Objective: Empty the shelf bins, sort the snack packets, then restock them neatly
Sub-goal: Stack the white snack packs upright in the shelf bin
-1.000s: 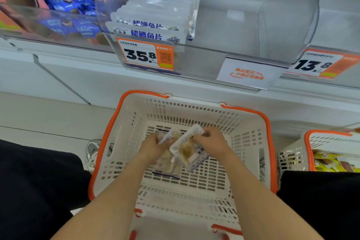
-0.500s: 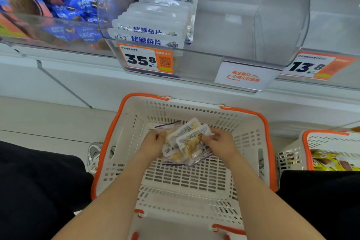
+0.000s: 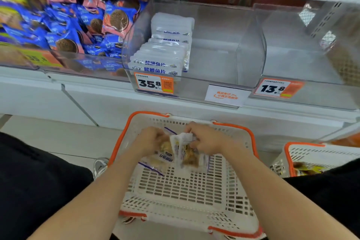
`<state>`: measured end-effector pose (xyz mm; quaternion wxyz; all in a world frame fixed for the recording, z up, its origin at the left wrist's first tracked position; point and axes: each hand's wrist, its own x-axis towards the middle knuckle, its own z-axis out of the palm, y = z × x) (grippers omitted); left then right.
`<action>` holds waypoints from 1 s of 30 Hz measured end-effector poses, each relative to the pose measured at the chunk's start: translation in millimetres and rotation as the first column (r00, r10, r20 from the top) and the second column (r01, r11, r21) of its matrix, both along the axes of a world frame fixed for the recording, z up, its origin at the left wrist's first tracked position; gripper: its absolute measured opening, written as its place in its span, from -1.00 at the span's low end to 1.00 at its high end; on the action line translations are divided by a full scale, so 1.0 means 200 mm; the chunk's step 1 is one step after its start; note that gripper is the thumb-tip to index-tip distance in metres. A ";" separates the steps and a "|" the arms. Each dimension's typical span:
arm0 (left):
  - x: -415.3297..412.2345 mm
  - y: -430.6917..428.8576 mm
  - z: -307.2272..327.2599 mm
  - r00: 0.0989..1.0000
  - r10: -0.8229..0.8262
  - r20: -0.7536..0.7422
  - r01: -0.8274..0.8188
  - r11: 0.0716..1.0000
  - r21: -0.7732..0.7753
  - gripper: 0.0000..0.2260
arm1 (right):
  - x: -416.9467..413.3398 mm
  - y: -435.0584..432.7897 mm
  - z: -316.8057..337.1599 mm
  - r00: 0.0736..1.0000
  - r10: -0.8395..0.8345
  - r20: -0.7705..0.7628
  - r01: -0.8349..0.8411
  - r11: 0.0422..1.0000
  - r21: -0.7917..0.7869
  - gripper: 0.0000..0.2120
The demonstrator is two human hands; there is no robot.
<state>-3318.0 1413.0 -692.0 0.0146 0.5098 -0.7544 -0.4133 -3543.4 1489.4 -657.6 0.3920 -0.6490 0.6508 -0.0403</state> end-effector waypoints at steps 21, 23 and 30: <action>0.06 0.07 0.29 0.846 0.432 -0.313 -0.209 0.808 0.551 -0.65 | -0.17 0.24 0.12 0.542 -0.726 0.424 0.580 0.688 0.436 -0.73; 0.02 0.10 0.27 0.744 0.582 -0.329 -0.235 0.688 0.687 -0.70 | -0.12 0.26 0.04 0.421 -0.792 0.442 0.572 0.611 0.548 -0.73; -0.02 0.14 0.20 0.745 0.535 -0.399 -0.085 0.669 0.738 -0.71 | 0.02 0.24 -0.05 0.450 -0.745 0.493 0.492 0.667 0.559 -0.76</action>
